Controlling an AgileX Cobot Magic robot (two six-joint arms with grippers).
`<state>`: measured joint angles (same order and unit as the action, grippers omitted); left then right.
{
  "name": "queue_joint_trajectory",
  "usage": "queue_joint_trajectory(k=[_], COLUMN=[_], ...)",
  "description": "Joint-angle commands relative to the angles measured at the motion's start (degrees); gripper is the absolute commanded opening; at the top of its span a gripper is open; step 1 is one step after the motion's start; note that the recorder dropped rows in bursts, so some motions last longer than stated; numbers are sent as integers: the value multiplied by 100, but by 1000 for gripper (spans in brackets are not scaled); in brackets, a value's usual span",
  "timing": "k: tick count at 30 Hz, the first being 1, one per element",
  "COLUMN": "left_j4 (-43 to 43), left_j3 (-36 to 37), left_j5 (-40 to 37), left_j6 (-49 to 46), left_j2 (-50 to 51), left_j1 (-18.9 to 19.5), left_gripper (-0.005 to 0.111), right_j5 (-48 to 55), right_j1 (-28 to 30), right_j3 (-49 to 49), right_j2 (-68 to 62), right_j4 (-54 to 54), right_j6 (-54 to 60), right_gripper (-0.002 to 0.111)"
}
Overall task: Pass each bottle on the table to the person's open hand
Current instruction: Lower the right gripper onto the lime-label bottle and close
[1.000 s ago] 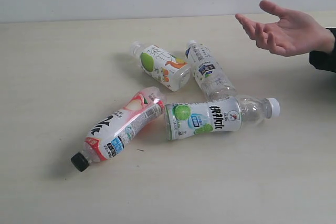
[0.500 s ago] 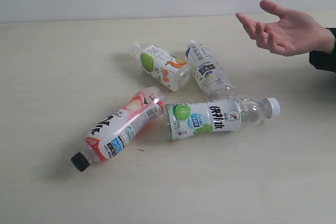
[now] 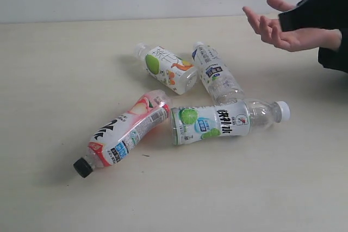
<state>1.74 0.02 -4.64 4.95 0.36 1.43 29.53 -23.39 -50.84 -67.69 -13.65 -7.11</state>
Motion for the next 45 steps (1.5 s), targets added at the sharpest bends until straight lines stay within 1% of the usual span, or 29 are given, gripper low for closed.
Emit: queue_joint_trajectory(k=[1, 4, 6, 11, 14, 16, 19, 21, 23, 25, 32, 34, 40, 45], left_j4=[32, 32, 32, 32, 32, 32, 32, 32, 32, 32, 32, 32, 32, 32], left_j3=[-2, -2, -2, -2, -2, -2, -2, -2, -2, -2, -2, -2, -2, -2], left_j5=[2, 2, 2, 2, 2, 2, 2, 2, 2, 2, 2, 2, 2, 2], left_j6=[-24, -24, -24, -24, -24, -24, -24, -24, -24, -24, -24, -24, -24, -24], left_j2=[-36, -36, -36, -36, -36, -36, -36, -36, -36, -36, -36, -36, -36, -36], left_j1=[-21, -21, -21, -21, -21, -21, -21, -21, -21, -21, -21, -21, -21, -21], left_gripper=[0, 0, 0, 0, 0, 0, 0, 0, 0, 0, 0, 0, 0, 0], right_j5=[826, 1329, 1591, 2007, 2438, 2594, 2966, 3106, 3003, 2845, 2772, 2762, 2871, 2790], right_j1=[-350, -562, -736, -1109, -1265, -1361, -1483, -1583, -1629, -1661, -1661, -1661, -1661, -1661], right_j3=[-792, -1298, -1600, -2233, -2517, -2550, -2550, -2550, -2550, -2550, -2550, -2550, -2550, -2550], right_j2=[-861, -1456, -1794, -2591, -3020, -3217, -3435, -3552, -3613, -3636, -3644, -3659, -3859, -4118], right_j4=[876, 1467, 1523, 1496, 1449, 1365, 1365, 1365, 1365, 1365, 1365, 1365, 1365, 1365], right_j6=[1681, 2780, 3163, 3593, 3965, 4196, 4604, 4811, 4927, 4951, 5706, 5706, 5706, 5706], right_gripper=[0, 1, 4, 15, 21, 30, 52, 65, 71, 73, 73, 74, 80, 82])
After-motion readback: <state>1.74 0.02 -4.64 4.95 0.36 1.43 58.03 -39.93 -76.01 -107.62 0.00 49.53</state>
